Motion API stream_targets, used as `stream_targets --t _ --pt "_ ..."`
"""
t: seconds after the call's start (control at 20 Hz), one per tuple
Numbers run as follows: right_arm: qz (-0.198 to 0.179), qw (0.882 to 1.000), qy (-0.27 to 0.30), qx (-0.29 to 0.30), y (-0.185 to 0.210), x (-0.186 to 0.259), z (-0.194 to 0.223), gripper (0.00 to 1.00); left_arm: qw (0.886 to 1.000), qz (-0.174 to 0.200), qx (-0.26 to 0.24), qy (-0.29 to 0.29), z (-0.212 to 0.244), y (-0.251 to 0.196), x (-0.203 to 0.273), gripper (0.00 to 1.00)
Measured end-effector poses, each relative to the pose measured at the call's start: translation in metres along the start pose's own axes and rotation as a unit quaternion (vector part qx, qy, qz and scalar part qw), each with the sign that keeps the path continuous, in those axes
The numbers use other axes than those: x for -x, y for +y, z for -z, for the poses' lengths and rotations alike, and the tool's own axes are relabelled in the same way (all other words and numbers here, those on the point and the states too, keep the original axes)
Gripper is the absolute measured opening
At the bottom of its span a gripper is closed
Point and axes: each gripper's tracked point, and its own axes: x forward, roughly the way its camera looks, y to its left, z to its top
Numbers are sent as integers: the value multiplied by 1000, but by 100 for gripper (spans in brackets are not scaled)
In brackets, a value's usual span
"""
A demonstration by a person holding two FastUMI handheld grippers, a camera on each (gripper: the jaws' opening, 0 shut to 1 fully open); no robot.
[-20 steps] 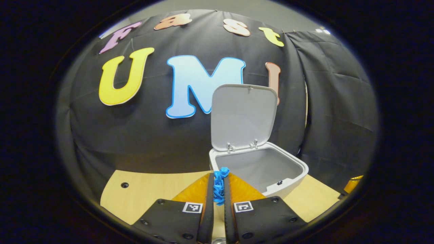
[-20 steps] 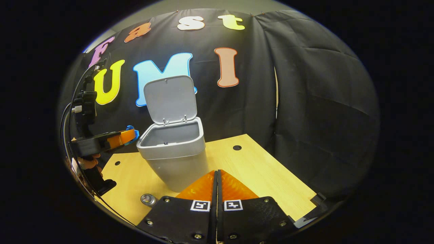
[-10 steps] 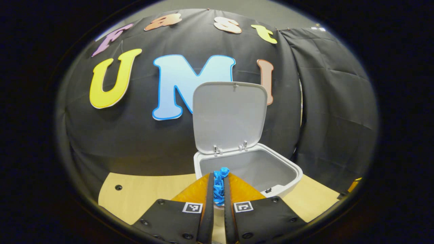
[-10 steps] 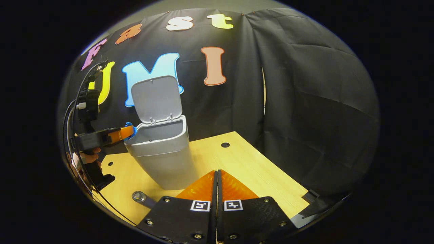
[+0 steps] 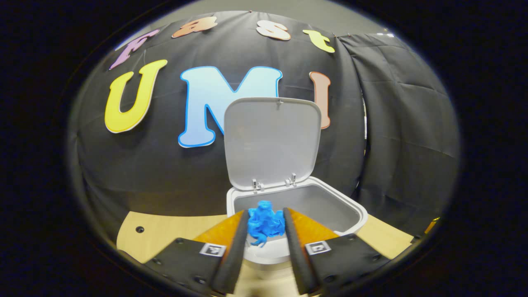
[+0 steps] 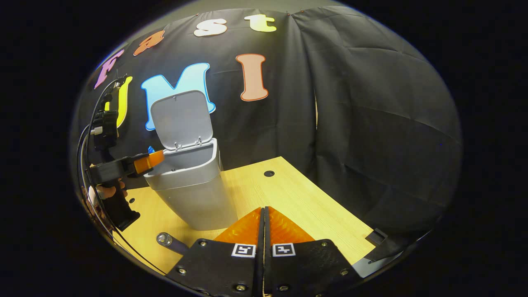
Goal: Press the lid of the desktop garbage bin to open it, pick up the crumpled paper on the desktop and throw it into the bin, then pick up the pop can on the desktop and drop it into the bin, and finally close the garbage bin lid.
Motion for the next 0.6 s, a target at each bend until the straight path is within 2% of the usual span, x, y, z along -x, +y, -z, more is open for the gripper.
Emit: stream_targets --t 0.05,0.15,0.4,0.6 --pt "-2 1000 1 1 1 -1 -1 1 1000 1 0 -1 -1 0 0 82" --pt "-6 1000 2 2 3 -3 -2 1 1000 0 -3 -6 -4 0 0 90" --pt "-21 1000 5 5 13 -10 -1 1 1000 -7 -8 -14 -10 10 7 90" --pt "-48 999 11 15 35 -15 2 1 999 -26 -4 -18 -13 33 21 90"
